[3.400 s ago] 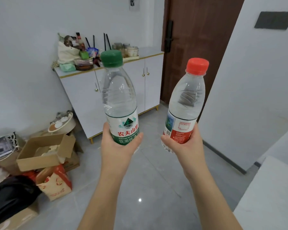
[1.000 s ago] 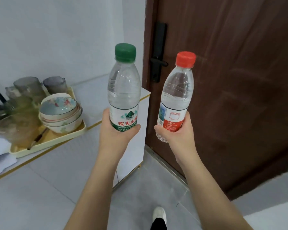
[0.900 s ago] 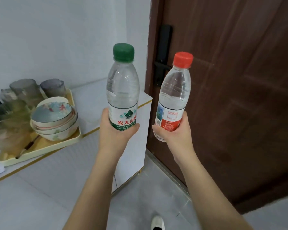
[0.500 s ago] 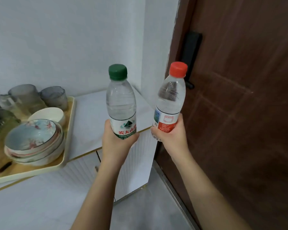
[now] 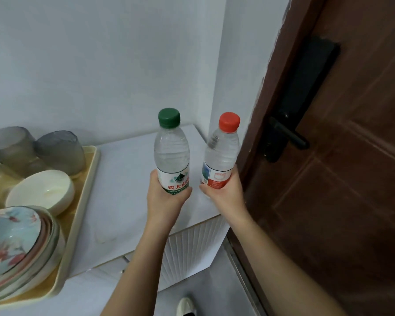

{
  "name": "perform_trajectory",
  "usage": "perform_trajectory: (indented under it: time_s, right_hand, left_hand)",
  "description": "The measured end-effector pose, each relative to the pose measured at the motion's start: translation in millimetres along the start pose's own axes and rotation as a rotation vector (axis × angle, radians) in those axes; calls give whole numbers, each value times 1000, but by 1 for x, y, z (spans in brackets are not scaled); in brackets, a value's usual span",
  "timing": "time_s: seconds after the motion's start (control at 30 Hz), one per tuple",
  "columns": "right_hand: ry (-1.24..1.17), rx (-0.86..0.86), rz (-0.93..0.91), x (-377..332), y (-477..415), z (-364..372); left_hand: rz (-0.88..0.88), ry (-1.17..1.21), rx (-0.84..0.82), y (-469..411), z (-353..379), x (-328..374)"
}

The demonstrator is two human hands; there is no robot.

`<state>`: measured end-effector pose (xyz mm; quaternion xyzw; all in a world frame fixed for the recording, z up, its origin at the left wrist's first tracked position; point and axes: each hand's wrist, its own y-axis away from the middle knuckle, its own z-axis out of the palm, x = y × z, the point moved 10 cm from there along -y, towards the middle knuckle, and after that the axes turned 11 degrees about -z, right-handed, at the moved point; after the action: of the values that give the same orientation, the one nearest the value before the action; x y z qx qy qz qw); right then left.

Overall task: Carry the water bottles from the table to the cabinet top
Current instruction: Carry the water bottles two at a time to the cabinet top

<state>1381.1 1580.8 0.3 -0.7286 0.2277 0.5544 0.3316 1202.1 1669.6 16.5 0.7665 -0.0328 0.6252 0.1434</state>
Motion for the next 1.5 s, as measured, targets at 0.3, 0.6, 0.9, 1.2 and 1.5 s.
perform_trajectory:
  time_s: [0.3,0.6,0.9,1.2,1.5]
  right_hand:
    - [8,-107,8,22,-53,35]
    - [315,-138,-119,16,-65,28]
    - [343,-42,-142,10,-105,42]
    - [370,18,-158,15,-145,62]
    - [439,35,-134,17,-177,75]
  left_hand:
    - [-17,-13,-17,-59,18,-17]
    - [162,-345,60,-68,23,-13]
    - [54,-215,141,-102,27,5]
    - [71,-270,171,-154,37,24]
    - [38,-221,171,-194,44,30]
